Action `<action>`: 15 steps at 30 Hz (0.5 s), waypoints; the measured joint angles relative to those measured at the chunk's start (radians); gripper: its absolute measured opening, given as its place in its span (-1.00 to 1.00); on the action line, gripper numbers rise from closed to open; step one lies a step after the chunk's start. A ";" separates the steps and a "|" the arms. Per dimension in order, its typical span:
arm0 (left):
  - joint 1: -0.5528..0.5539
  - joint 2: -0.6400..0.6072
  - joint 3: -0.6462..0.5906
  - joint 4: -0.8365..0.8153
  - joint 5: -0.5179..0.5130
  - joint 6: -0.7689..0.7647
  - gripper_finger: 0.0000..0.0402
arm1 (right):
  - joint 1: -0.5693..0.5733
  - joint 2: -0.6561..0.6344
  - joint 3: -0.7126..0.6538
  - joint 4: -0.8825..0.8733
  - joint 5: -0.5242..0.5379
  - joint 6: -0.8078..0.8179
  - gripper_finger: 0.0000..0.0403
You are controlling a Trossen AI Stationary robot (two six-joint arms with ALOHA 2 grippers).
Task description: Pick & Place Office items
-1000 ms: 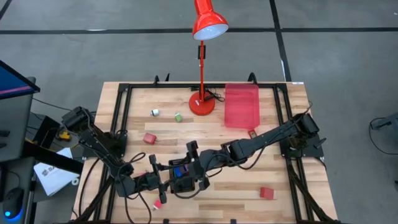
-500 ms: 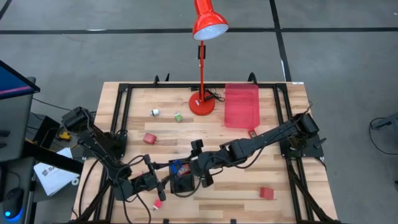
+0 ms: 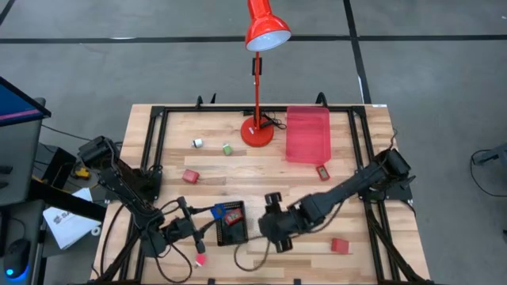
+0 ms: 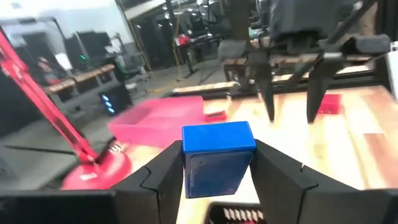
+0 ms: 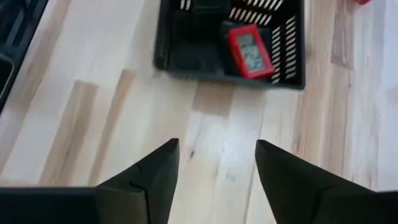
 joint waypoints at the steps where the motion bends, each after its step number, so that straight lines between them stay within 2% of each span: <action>1: -0.002 0.000 -0.012 -0.001 0.017 -0.033 -0.21 | 0.023 -0.003 0.000 -0.016 0.021 0.020 -0.02; 5: 0.006 -0.004 -0.040 -0.101 0.116 -0.194 -0.20 | 0.119 -0.021 0.000 -0.050 0.100 0.102 -0.15; 10: 0.083 -0.016 -0.040 -0.314 0.308 -0.441 -0.20 | 0.245 -0.038 0.000 -0.028 0.228 0.188 -0.30; 15: 0.177 -0.016 -0.033 -0.349 0.429 -0.457 -0.20 | 0.347 -0.039 0.000 0.029 0.330 0.246 -0.39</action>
